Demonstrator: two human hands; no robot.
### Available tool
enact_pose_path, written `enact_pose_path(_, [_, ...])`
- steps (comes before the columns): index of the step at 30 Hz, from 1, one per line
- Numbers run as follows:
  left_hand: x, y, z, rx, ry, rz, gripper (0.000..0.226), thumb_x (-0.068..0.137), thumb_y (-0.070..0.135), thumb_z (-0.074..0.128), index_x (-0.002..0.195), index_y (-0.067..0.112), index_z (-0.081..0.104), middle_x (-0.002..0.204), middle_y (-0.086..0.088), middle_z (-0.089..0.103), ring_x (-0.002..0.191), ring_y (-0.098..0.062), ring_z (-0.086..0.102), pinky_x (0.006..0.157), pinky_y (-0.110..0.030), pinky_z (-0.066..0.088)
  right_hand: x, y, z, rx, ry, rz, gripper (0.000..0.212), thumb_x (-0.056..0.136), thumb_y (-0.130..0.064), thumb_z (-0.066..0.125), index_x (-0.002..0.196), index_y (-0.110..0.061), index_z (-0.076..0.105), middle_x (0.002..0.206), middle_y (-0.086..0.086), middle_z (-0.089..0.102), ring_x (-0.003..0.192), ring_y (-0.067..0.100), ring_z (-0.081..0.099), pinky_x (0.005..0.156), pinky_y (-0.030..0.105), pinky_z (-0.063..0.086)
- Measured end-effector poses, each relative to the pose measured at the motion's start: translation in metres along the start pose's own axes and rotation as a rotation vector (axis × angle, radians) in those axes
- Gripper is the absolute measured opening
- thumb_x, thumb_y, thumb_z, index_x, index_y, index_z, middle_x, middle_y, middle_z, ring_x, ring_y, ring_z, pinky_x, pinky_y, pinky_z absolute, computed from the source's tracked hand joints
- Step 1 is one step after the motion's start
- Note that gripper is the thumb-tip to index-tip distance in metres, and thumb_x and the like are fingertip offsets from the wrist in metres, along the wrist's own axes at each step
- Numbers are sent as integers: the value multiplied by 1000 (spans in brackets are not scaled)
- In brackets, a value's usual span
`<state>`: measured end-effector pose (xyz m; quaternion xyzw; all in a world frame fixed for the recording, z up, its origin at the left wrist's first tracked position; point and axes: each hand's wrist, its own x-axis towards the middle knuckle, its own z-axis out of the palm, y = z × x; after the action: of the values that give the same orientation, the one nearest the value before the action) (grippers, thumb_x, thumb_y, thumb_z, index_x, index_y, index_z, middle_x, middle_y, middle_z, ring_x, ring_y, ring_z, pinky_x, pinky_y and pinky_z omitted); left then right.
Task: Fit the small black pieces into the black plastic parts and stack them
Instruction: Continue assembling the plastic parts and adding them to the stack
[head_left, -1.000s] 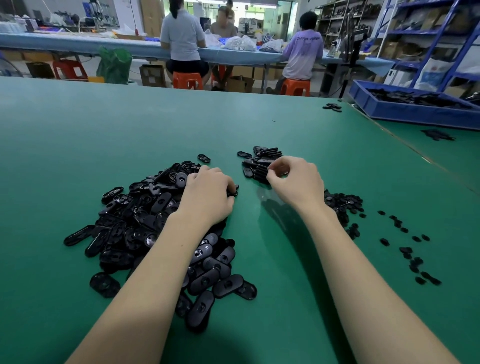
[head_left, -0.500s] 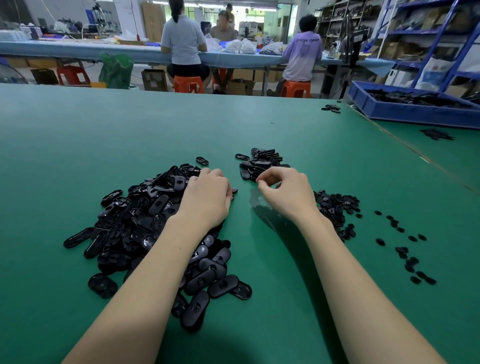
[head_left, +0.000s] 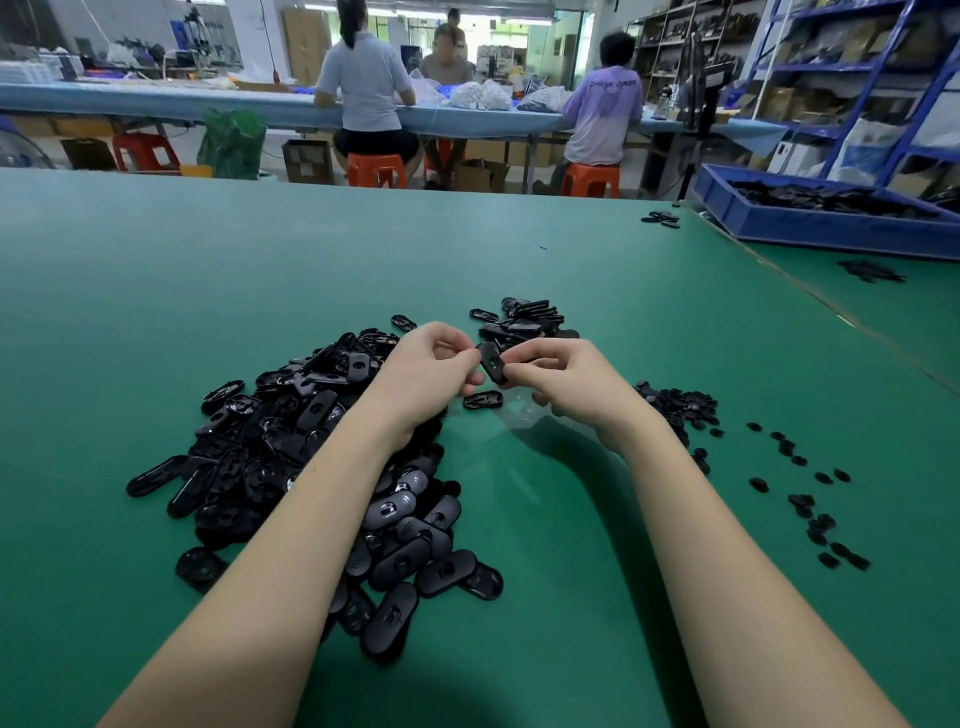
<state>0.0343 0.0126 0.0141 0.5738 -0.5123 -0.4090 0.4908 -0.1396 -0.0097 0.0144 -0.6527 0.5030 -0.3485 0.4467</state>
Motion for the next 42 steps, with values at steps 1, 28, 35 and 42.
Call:
enact_pose_path(1, [-1, 0, -1, 80, -10, 39, 12, 93, 14, 65, 102, 19, 60, 88, 0, 71, 80, -17, 71, 78, -31, 59, 0, 0, -2, 4, -2, -3, 10, 95, -16, 69, 93, -24, 74, 77, -7, 73, 47, -1, 44, 45, 9, 35])
enact_pose_path(28, [-9, -8, 13, 648, -143, 287, 20, 79, 35, 81, 88, 29, 64, 87, 12, 66, 55, 5, 54, 68, -19, 45, 0, 54, -50, -404, 620, 78, 29, 96, -33, 55, 78, -16, 70, 76, -4, 71, 82, 23, 65, 72, 32, 49])
enact_pose_path(35, [-9, -7, 10, 631, -145, 288, 18, 79, 33, 80, 87, 28, 65, 85, 12, 67, 53, 5, 54, 64, -14, 41, 1, 47, -47, -285, 454, -45, 27, 93, -31, 61, 72, -22, 75, 68, -14, 71, 56, -4, 57, 54, 6, 39])
enact_pose_path(42, [-10, -5, 7, 615, -135, 283, 18, 79, 33, 80, 89, 28, 66, 86, 11, 66, 54, 4, 53, 69, -19, 46, 0, 42, -54, -434, 539, 65, 18, 92, -25, 55, 97, -26, 72, 90, -10, 71, 79, 18, 63, 77, 32, 52])
